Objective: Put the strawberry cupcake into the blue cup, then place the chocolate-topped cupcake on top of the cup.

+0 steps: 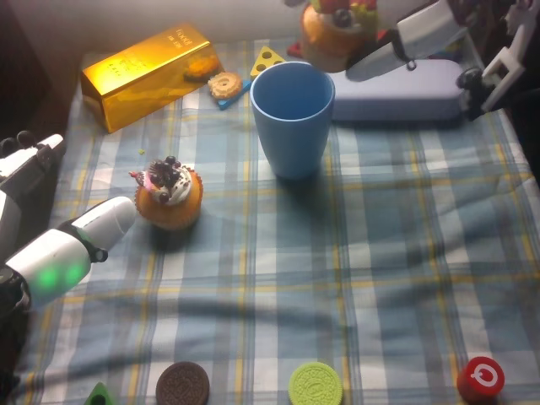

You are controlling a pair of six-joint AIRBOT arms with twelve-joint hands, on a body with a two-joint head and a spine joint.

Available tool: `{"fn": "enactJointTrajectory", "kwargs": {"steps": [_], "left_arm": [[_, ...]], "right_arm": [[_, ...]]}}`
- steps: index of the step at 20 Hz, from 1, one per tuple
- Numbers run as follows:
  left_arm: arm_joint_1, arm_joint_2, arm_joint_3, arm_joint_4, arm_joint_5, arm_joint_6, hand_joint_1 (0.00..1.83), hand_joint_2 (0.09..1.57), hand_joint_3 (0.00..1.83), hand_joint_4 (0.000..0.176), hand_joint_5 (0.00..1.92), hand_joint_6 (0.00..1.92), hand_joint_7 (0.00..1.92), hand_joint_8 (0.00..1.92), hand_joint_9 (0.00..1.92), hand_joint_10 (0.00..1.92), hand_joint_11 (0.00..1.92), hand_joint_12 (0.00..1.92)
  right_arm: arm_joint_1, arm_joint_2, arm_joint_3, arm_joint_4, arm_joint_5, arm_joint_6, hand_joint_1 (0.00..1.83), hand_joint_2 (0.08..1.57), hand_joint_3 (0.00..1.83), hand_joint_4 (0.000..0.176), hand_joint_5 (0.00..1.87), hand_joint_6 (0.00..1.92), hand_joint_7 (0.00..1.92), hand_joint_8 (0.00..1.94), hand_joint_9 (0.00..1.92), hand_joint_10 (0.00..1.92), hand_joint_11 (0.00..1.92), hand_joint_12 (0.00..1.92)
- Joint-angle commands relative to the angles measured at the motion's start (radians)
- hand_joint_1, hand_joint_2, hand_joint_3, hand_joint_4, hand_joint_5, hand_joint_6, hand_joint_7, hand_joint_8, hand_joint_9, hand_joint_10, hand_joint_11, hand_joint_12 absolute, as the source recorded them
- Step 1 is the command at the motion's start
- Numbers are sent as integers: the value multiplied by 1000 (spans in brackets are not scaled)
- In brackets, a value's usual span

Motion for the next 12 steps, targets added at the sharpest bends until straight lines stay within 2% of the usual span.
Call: {"fn": "enactJointTrajectory", "kwargs": {"steps": [1,2,3,4,5,6,7,8,9,10,11,12], "left_arm": [[-8,-4,8,46,-109,-3,172,983,0,0,350,1,377,0,339,0,0,673],[-8,-4,8,46,-109,-3,153,982,0,0,356,3,381,2,344,2,0,682],[-8,-4,8,46,-109,-3,156,975,0,0,351,0,369,2,319,4,0,626],[-9,-4,9,46,-110,-3,154,975,0,0,344,1,366,1,315,3,0,572],[-10,-4,9,46,-110,-3,161,981,2,0,329,0,360,0,310,1,0,563],[-10,-4,9,48,-109,-3,172,987,3,0,298,0,320,0,268,0,0,503],[-10,-4,9,48,-108,-3,164,995,5,0,312,7,341,11,296,14,13,501],[-11,-4,9,48,-105,-3,169,996,2,0,324,4,366,8,317,7,6,561],[-11,-4,9,49,-105,-3,166,995,1,0,334,7,377,9,328,8,3,573],[-13,-4,10,50,-105,-3,139,999,1,0,330,3,370,3,316,2,0,538],[-14,-4,11,51,-103,-3,155,1002,1,0,313,0,352,1,296,0,0,502],[-15,-4,11,52,-101,-3,165,993,0,0,331,8,360,5,311,7,12,502]], "right_arm": [[19,4,10,71,67,7,1005,1028,0,0,942,28,1242,26,1168,634,899,1462],[19,-4,15,71,68,7,997,1021,0,0,983,15,1154,5,1106,488,781,1413],[19,-11,20,71,69,7,1044,1083,0,46,1007,738,1172,8,1153,335,769,1350],[19,-14,21,71,69,7,991,1036,0,0,884,374,1054,1,1018,178,505,1362],[19,-18,22,71,69,7,1035,1038,0,0,899,166,1074,10,1111,207,589,1467],[19,-23,24,72,70,7,1092,1074,10,0,1004,743,1084,6,1137,173,622,1401],[21,-26,26,72,70,7,1112,1092,5,0,1004,897,1012,0,1076,126,547,1393],[22,-30,28,73,71,7,1067,1102,2,50,989,955,992,1,1069,90,540,1338],[23,-33,29,78,72,7,1081,1108,2,8,980,977,971,6,1067,75,516,1349],[23,-35,30,80,74,7,1081,1120,3,0,956,1015,933,1,1036,52,471,1365],[26,-40,31,81,76,7,1102,1114,0,0,971,991,877,0,903,15,293,1416],[27,-45,32,84,78,7,1063,1144,1,0,916,1076,1122,58,1102,331,639,1369]]}}
